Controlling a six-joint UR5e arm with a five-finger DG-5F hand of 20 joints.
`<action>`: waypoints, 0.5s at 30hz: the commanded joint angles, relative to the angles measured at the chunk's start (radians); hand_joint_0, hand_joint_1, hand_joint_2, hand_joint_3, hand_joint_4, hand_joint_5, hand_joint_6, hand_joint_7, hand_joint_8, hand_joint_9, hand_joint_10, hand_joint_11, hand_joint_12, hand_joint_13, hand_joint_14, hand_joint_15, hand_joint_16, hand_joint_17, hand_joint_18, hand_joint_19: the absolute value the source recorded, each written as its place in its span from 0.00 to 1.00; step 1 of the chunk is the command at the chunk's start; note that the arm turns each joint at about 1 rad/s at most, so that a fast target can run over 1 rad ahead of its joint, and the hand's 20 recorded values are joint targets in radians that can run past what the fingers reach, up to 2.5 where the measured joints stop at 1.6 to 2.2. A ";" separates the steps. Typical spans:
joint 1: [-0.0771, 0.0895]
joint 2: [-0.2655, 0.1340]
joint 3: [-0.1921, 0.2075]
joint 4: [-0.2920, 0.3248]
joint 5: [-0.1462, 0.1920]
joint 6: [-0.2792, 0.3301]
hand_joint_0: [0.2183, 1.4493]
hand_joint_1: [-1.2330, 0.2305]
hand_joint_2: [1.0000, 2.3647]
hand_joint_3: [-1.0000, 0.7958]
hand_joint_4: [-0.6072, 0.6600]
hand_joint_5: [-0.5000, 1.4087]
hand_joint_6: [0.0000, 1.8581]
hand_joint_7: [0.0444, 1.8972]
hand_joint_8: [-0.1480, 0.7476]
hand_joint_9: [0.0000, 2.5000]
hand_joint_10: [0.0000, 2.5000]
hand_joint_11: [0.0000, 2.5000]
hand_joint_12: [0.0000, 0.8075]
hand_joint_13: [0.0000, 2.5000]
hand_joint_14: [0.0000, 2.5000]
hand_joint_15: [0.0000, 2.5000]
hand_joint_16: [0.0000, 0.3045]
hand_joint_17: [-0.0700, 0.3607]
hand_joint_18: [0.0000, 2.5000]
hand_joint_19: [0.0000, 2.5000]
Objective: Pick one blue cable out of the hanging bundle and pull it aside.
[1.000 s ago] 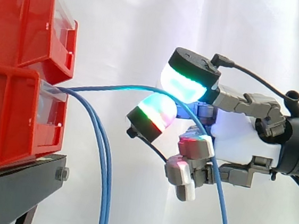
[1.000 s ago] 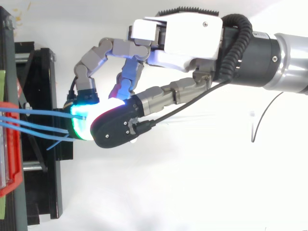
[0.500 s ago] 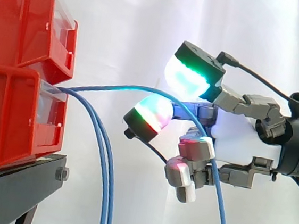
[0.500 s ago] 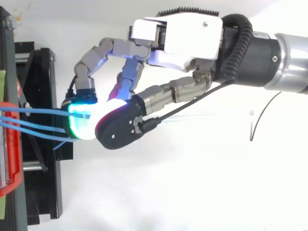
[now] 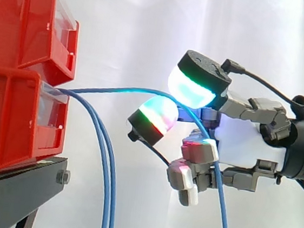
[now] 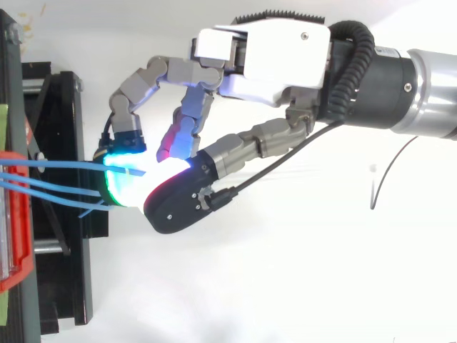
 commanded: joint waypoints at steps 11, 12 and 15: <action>0.000 0.000 0.000 0.000 -0.001 0.000 0.32 0.27 0.02 0.48 0.43 0.20 0.49 0.53 0.51 0.56 0.01 0.33 0.43 0.44 0.01 0.29 0.15 0.40 0.38 0.29; 0.000 0.000 0.000 -0.002 0.000 0.000 0.32 0.27 0.02 0.48 0.43 0.20 0.49 0.52 0.51 0.55 0.01 0.33 0.43 0.44 0.01 0.29 0.15 0.40 0.38 0.29; 0.000 0.002 0.000 -0.003 -0.001 0.002 0.32 0.27 0.02 0.48 0.43 0.20 0.49 0.53 0.50 0.55 0.01 0.33 0.43 0.44 0.01 0.29 0.15 0.40 0.38 0.28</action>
